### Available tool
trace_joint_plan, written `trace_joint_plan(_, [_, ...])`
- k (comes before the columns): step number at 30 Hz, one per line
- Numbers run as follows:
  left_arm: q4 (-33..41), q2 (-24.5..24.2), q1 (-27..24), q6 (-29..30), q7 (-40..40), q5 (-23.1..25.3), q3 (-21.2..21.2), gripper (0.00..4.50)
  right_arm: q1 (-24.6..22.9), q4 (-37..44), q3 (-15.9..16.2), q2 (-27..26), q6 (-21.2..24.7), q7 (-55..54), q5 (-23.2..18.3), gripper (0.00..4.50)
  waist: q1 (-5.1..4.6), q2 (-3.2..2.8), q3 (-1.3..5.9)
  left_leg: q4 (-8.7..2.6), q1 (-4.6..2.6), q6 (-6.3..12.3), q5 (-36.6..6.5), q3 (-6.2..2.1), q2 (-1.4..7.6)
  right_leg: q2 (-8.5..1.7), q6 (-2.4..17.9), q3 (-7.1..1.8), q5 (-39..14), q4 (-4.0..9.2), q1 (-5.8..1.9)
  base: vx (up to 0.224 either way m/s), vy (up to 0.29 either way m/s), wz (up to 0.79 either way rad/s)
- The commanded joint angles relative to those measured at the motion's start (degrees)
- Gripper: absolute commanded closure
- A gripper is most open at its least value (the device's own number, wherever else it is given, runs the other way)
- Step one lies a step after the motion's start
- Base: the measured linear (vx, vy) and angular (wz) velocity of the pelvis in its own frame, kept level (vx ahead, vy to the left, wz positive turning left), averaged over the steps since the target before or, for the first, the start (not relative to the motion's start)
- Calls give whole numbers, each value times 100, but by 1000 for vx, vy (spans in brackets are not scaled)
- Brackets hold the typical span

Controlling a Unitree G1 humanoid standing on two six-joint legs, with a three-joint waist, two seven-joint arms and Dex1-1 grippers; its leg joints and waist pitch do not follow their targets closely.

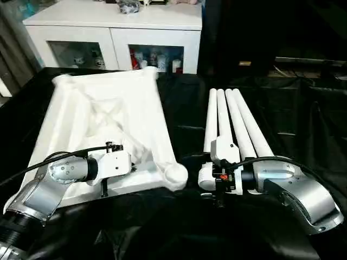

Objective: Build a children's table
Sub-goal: Move to table

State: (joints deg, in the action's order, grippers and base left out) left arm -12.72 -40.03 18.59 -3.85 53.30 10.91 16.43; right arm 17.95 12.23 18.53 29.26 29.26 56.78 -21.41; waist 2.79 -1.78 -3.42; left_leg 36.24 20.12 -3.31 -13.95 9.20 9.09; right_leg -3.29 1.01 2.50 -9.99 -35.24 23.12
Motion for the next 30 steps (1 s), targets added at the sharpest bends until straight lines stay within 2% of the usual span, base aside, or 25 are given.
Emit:
trace_joint_plan(1, [-28,-117,-6,-115,-186,18,-224,446,15,103,-10,-19,-15,-10,52,0,17,-68,365,-524,16,61,-798,-146,365,-480,1327,-302,-1183,376,-299,0,0,0])
trace_joint_plan(3, [-32,-75,-77,-127,-64,-262,-317,446,-9,151,-37,-27,12,-3,-7,0,7,-69,369,-523,19,65,-794,-145,365,-478,1361,-299,-1092,364,-301,0,0,0])
trace_joint_plan(4, [-30,-69,-106,-167,18,-397,-365,421,-21,176,-53,-28,22,-2,-34,0,-1,-72,369,-526,24,64,-811,-147,362,-477,1388,-294,-1068,358,-301,0,0,0])
trace_joint_plan(5, [-29,-122,-142,-201,87,-445,-385,404,-39,199,-70,-30,36,-12,-59,0,-6,-40,374,-523,27,88,-775,-144,363,-484,1408,-298,-1015,353,-308,0,0,0])
trace_joint_plan(7, [-53,-241,-205,-273,210,-542,-446,393,-68,228,-104,-23,98,-41,-97,0,-19,-48,369,-526,33,121,-747,-145,363,-481,1406,-297,-991,352,-305,0,0,0])
trace_joint_plan(8, [-66,-298,-232,-319,237,-578,-489,390,-83,245,-118,-18,157,-83,-103,0,-34,10,365,-528,30,142,-767,-136,365,-475,1397,-297,-1037,362,-303,0,0,0])
trace_joint_plan(9, [-98,-343,-241,-471,206,-582,-540,380,-95,259,-137,-21,215,-121,-127,0,-32,12,363,-528,24,152,-775,-138,365,-476,1388,-299,-1092,358,-297,0,0,0])
trace_joint_plan(10, [-118,-389,-256,-592,209,-633,-616,380,-100,266,-163,-27,265,-154,-153,0,-30,-16,351,-533,8,151,-816,-131,361,-471,1358,-300,-1236,381,-279,0,0,0])
trace_joint_plan(11, [-103,-427,-284,-640,232,-699,-684,356,-107,279,-182,-35,307,-182,-175,0,-33,36,343,-531,2,135,-865,-118,365,-475,1330,-306,-1358,401,-272,0,0,0])
trace_joint_plan(12, [-50,-510,-338,-652,277,-775,-773,356,-108,290,-220,-54,350,-210,-220,0,-30,63,338,-537,8,126,-888,-122,366,-479,1308,-309,-1443,390,-275,0,0,0])
trace_joint_plan(15, [126,-821,-538,-511,224,-863,-1139,356,-36,276,-416,-255,505,-506,-330,0,-25,32,326,-551,-10,57,-1012,-130,376,-490,1216,-309,-1755,400,-241,0,0,0])
trace_joint_plan(17, [187,-908,-611,-469,99,-968,-1395,356,77,168,-511,-451,541,-893,-206,0,-63,89,310,-569,-34,-39,-1131,-131,366,-465,1082,-301,-2010,410,-192,0,0,0])
trace_joint_plan(19, [325,-889,-638,-333,91,-1120,-1526,356,179,39,-562,-577,622,-1152,-113,0,-71,71,309,-579,-53,-119,-1138,-129,367,-463,1107,-306,-1939,407,-173,0,0,0])
trace_joint_plan(20, [640,-830,-699,-22,116,-1433,-1732,356,379,-192,-683,-831,853,-1642,-1,0,-66,111,315,-580,-47,-139,-1091,-128,370,-466,1127,-309,-1839,378,-181,0,0,0])
trace_joint_plan(21, [797,-789,-722,148,133,-1574,-1813,356,479,-308,-751,-953,968,-1863,33,0,-85,89,314,-583,-66,-195,-1070,-114,369,-468,1186,-321,-1792,364,-149,0,0,0])
trace_joint_plan(22, [1217,-653,-786,611,110,-1888,-1911,356,811,-760,-1143,-1384,1471,-2459,-169,0,-97,149,318,-577,-40,-239,-1077,-127,351,-480,1231,-315,-1846,354,-180,0,0,0])
trace_joint_plan(23, [1397,-595,-834,747,80,-1967,-1887,356,974,-1006,-1333,-1582,1629,-2789,-204,0,-79,165,331,-575,-65,-297,-1028,-119,357,-479,1235,-311,-1832,373,-155,0,0,0])
trace_joint_plan(24, [1397,-595,-834,747,80,-1967,-1887,356,974,-1006,-1333,-1582,1629,-2789,-204,0,-76,149,325,-574,-65,-326,-1021,-115,351,-464,1228,-312,-1787,357,-144,0,0,0])
trace_joint_plan(25, [1594,-537,-911,905,41,-2033,-1830,356,1115,-1226,-1467,-1736,1765,-3074,-190,0,-58,149,329,-582,-79,-349,-1009,-91,354,-434,1164,-299,-1616,352,-143,0,0,0])
trace_joint_plan(26, [1718,-513,-971,994,10,-2067,-1786,356,1186,-1336,-1530,-1814,1828,-3244,-160,0,-78,159,338,-591,-56,-377,-881,-91,348,-426,1178,-298,-1338,300,-167,0,0,0])
trace_joint_plan(27, [1864,-463,-1024,1074,-44,-2060,-1714,356,1270,-1491,-1603,-1899,1912,-3492,-70,0,-82,207,341,-597,-27,-365,-808,-86,346,-426,1163,-295,-1269,304,-200,0,0,0])
trace_joint_plan(28, [1942,-413,-1031,1127,-91,-2072,-1677,356,1322,-1592,-1640,-1947,1934,-3645,-6,0,-54,180,357,-570,-52,-350,-628,-56,334,-424,1160,-297,-1046,296,-191,0,0,0])
trace_joint_plan(29, [1968,-396,-1034,1145,-107,-2076,-1664,356,1340,-1627,-1653,-1964,1942,-3698,16,0,-54,180,357,-570,-52,-350,-628,-56,334,-424,1160,-297,-1046,296,-191,0,0,0])
trace_joint_plan(30, [2148,-300,-1004,1330,-258,-2044,-1638,356,1422,-1720,-1802,-2087,2068,-3962,43,0,-73,275,362,-574,-22,-331,-505,-41,335,-419,1168,-297,-917,288,-222,0,0,0])
